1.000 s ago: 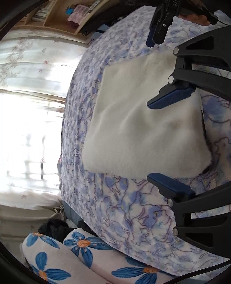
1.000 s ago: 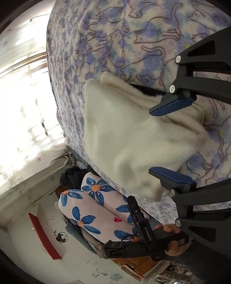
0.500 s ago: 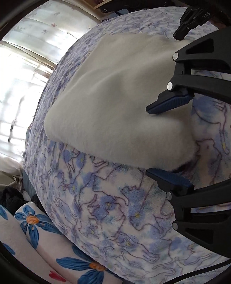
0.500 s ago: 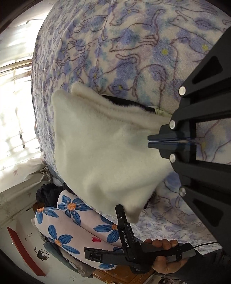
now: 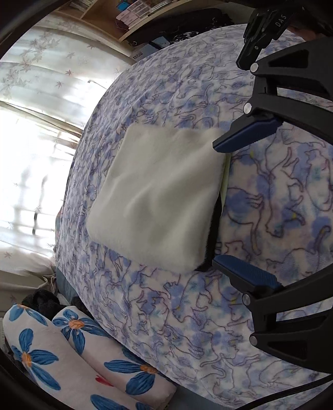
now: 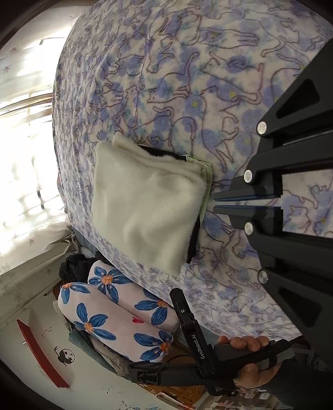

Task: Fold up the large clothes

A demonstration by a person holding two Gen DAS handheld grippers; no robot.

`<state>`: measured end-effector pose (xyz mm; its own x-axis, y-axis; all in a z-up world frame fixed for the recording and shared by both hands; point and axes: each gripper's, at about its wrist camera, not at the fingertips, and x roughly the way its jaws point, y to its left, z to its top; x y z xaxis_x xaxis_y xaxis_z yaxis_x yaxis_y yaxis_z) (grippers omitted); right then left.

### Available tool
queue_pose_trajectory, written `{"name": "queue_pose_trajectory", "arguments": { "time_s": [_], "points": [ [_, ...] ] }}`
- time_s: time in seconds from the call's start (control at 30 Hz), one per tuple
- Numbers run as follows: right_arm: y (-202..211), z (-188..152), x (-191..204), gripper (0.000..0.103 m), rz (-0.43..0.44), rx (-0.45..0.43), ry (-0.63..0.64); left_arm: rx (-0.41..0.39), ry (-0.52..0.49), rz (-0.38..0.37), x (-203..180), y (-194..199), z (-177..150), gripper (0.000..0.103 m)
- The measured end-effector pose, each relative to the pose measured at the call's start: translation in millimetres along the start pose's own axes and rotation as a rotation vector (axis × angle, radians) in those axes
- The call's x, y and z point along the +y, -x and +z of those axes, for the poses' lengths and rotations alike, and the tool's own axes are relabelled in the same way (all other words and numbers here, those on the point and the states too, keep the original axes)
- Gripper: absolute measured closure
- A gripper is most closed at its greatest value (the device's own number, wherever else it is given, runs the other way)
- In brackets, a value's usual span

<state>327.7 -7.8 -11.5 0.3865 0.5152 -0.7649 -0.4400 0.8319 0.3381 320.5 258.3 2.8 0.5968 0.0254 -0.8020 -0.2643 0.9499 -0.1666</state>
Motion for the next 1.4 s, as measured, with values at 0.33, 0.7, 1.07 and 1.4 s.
{"name": "queue_pose_trajectory", "arguments": {
  "time_s": [0.33,0.7,1.07,1.4],
  "points": [
    [58,-37,-2,0.090,-0.156,-0.044,0.008,-0.004,-0.045,0.017,-45,42,-50,0.014],
    [101,-101,-7,0.060,-0.318,-0.075,-0.009,-0.052,-0.175,0.055,-108,84,-113,0.001],
    [151,-198,-16,0.058,-0.373,-0.090,-0.098,-0.111,-0.185,0.083,-154,152,-229,0.001],
    [192,-255,2,0.057,-0.341,-0.169,-0.127,-0.092,-0.129,0.090,-163,177,-287,0.001]
  ]
}}
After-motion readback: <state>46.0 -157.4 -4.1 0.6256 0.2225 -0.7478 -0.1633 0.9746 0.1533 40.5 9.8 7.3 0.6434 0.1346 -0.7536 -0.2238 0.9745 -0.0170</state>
